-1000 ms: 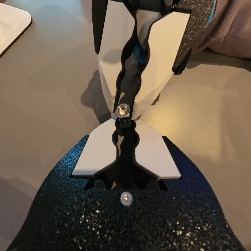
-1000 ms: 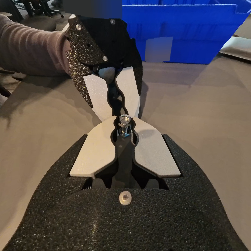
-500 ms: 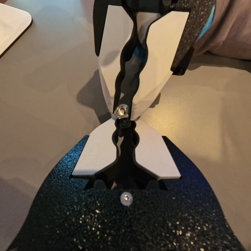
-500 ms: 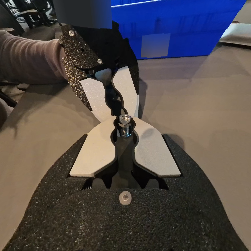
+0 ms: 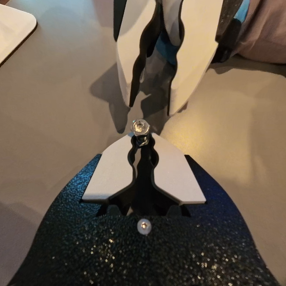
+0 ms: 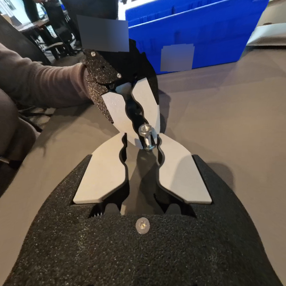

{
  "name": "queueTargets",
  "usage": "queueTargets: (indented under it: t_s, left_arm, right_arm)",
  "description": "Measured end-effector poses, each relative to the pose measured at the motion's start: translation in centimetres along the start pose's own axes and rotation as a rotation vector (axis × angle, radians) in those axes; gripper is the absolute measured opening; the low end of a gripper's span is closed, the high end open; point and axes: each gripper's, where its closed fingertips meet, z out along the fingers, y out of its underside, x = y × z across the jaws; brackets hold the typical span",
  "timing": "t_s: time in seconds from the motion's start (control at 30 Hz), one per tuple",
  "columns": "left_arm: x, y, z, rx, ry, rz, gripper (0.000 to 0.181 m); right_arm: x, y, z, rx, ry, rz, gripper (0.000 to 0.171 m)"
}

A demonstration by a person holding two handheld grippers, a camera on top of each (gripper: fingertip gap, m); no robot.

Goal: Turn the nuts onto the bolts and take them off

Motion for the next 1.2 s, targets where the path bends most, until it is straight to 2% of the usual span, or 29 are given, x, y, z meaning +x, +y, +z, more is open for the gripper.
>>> queueTargets:
  t_s: [0.17,0.43,0.97,1.07,1.13,1.2]
  left_arm:
    - [0.0,0.0,0.0,0.002,0.001,0.000,0.015]
    - [0.0,0.0,0.0,0.004,0.000,0.000,0.015]
    - [0.0,0.0,0.0,0.004,0.000,-0.001,0.015]
    - [0.0,0.0,0.0,0.006,0.000,-0.001,0.015]
    - [0.0,0.0,0.0,0.004,0.000,-0.001,0.015]
    - [0.0,0.0,0.0,0.005,0.000,-0.001,0.015]
  right_arm:
    - [-0.3,-0.2,-0.3,0.027,0.054,-0.056,0.027]
    - [-0.5,0.3,0.6,-0.022,0.043,-0.018,0.043]
    - [-0.8,0.3,1.0,-0.034,0.051,-0.044,0.045]
    - [-1.5,0.3,0.9,-0.028,-0.013,-0.038,0.042]
    - [-2.8,0.6,0.7,-0.043,-0.133,0.012,0.026]
    - [-2.5,0.4,0.6,-0.024,-0.145,0.067,0.028]
